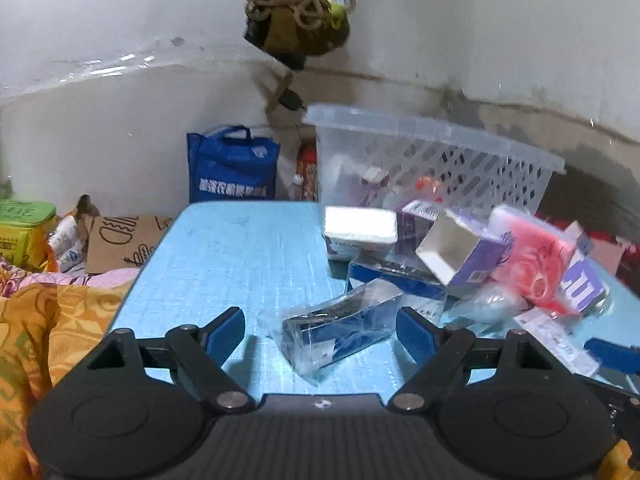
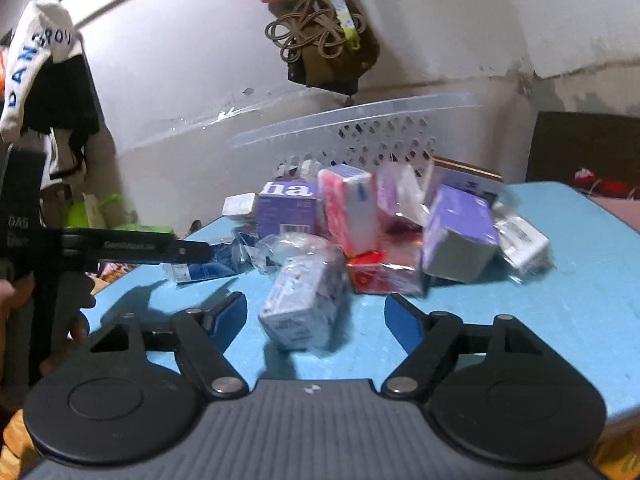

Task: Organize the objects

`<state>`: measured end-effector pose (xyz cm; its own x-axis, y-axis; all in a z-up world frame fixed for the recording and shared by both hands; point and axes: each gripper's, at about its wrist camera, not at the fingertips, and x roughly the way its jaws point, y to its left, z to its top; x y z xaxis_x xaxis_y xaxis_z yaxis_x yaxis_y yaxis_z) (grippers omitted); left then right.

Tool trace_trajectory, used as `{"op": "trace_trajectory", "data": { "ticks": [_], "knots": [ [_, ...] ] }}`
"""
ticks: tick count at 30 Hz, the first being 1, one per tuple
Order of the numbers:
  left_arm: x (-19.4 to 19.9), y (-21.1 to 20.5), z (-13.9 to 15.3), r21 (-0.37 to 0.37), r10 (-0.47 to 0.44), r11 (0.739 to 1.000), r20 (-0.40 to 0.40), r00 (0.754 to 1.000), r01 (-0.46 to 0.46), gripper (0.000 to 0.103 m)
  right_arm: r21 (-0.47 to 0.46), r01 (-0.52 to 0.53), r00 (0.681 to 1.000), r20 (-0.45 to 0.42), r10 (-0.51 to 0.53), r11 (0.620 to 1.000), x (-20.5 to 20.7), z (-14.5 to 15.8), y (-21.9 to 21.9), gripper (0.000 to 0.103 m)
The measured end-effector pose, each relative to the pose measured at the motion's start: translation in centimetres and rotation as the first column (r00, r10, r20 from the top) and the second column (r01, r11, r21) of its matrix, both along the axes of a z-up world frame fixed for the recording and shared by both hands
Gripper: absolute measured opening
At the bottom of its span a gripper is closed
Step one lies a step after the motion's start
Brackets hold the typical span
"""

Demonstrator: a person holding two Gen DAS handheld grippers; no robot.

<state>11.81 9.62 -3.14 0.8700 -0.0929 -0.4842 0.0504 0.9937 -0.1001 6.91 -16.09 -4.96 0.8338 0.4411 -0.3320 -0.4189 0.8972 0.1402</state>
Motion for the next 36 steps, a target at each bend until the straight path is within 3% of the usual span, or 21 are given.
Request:
{"op": "trace_trajectory", "data": {
  "ticks": [3, 4, 5, 8, 11, 16, 20, 24, 25, 28, 36],
  "knots": [
    [0.5, -0.3, 0.0, -0.011, -0.032, 0.999, -0.026, 0.999, 0.031, 0.082, -0.022, 0.003, 1.0, 0.001, -0.003, 1.0, 0.2, -0.1, 0.6, 0.062],
    [0.4, -0.6, -0.1, -0.002, -0.035, 0.999, -0.032, 0.999, 0.035, 0.081, -0.022, -0.002, 1.0, -0.004, 0.002, 1.0, 0.1, -0.3, 0.5, 0.05],
    [0.1, -1.2, -0.3, 0.019, -0.035, 0.999, -0.035, 0.999, 0.036, 0.072, -0.016, -0.009, 1.0, -0.013, 0.009, 1.0, 0.1, -0.4, 0.4, 0.046],
    [-1.5, -2.4, -0.4, 0.044, -0.045, 0.998, -0.012, 0.999, 0.045, 0.061, -0.01, -0.008, 1.0, -0.005, 0.008, 1.0, -0.4, -0.5, -0.1, 0.044],
    [-3.3, -3.2, -0.6, 0.008, -0.054, 0.999, 0.006, 0.999, 0.053, 0.06, -0.005, -0.008, 1.0, -0.002, 0.008, 1.0, -0.7, -0.4, -0.6, 0.043],
    [-4.2, -4.4, -0.7, 0.034, -0.055, 0.998, 0.022, 0.998, 0.054, 0.061, -0.005, -0.001, 1.0, -0.003, 0.001, 1.0, -0.4, -0.2, -1.1, 0.043],
    [-3.1, -4.3, -0.7, 0.041, -0.028, 0.999, 0.014, 1.0, 0.027, 0.069, 0.001, 0.006, 1.0, -0.003, -0.006, 1.0, -0.2, -0.1, -1.4, 0.043],
    [-3.0, -5.0, -0.9, 0.064, -0.007, 0.998, 0.016, 1.0, 0.006, 0.07, -0.003, -0.001, 1.0, -0.006, 0.001, 1.0, 0.0, -0.2, -1.6, 0.043],
    [-3.1, -5.0, -1.0, 0.058, -0.008, 0.998, 0.021, 1.0, 0.006, 0.061, -0.004, -0.002, 1.0, -0.007, 0.002, 1.0, 0.0, -0.2, -1.6, 0.043],
    [-3.7, -5.1, -1.0, 0.061, 0.005, 0.998, 0.037, 0.999, -0.008, 0.052, -0.006, -0.002, 1.0, -0.001, 0.002, 1.0, -0.3, -0.1, -1.8, 0.043],
    [-5.7, -4.5, -0.6, 0.035, 0.01, 0.999, 0.096, 0.995, -0.014, 0.05, -0.011, 0.006, 1.0, 0.002, -0.006, 1.0, -0.4, 0.1, -2.6, 0.042]
  ]
}}
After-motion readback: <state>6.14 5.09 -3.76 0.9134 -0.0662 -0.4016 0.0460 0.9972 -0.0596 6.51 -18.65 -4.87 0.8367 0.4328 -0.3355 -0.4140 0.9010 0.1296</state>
